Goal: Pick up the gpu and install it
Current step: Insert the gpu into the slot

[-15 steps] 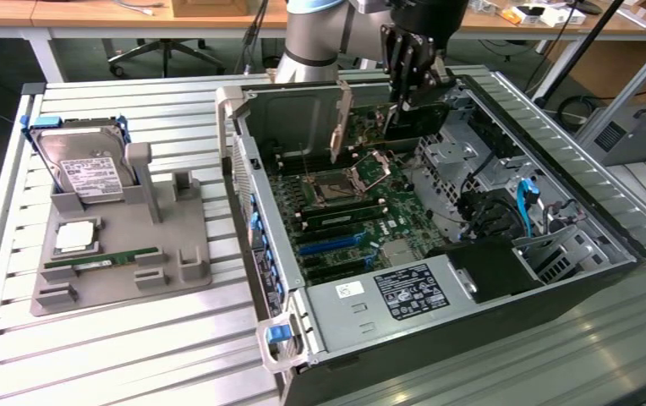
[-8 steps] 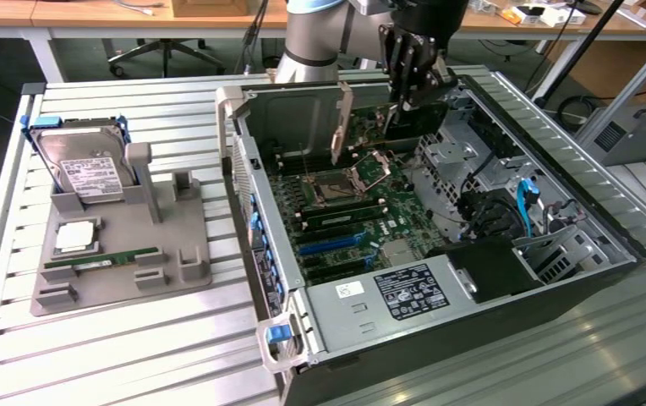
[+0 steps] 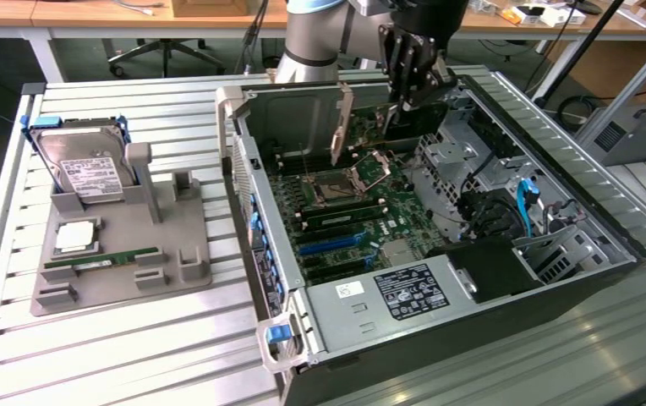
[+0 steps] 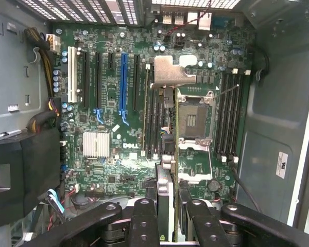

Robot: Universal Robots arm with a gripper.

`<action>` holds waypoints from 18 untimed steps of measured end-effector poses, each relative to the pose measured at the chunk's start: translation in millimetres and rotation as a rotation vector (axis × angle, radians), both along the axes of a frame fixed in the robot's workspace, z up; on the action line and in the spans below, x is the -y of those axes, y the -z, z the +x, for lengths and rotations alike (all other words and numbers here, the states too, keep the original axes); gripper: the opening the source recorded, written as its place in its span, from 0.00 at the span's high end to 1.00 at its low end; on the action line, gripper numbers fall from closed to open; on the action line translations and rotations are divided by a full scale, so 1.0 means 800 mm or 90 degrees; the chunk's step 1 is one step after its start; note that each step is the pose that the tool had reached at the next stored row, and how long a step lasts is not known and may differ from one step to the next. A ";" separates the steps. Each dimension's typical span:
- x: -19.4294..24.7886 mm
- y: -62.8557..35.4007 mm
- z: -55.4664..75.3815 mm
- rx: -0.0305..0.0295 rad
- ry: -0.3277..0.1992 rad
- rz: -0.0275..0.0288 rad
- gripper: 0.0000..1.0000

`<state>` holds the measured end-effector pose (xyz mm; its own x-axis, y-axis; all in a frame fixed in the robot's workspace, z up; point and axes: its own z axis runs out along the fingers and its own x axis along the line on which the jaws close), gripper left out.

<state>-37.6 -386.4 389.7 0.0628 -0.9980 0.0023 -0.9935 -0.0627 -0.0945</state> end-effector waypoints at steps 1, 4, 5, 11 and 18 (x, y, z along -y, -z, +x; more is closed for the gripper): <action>0.0002 0.000 -0.001 0.0001 0.000 0.0001 0.73; 0.0008 0.001 -0.002 0.0001 0.000 0.0001 0.73; 0.0010 0.001 -0.002 0.0001 0.000 0.0000 0.73; 0.0015 0.004 -0.003 0.0001 0.007 -0.0006 0.73; 0.0018 0.005 -0.005 0.0002 0.008 -0.0012 0.73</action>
<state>-41.6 -387.9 385.6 0.0509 -0.9987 0.0041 -0.9942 -0.0511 -0.0947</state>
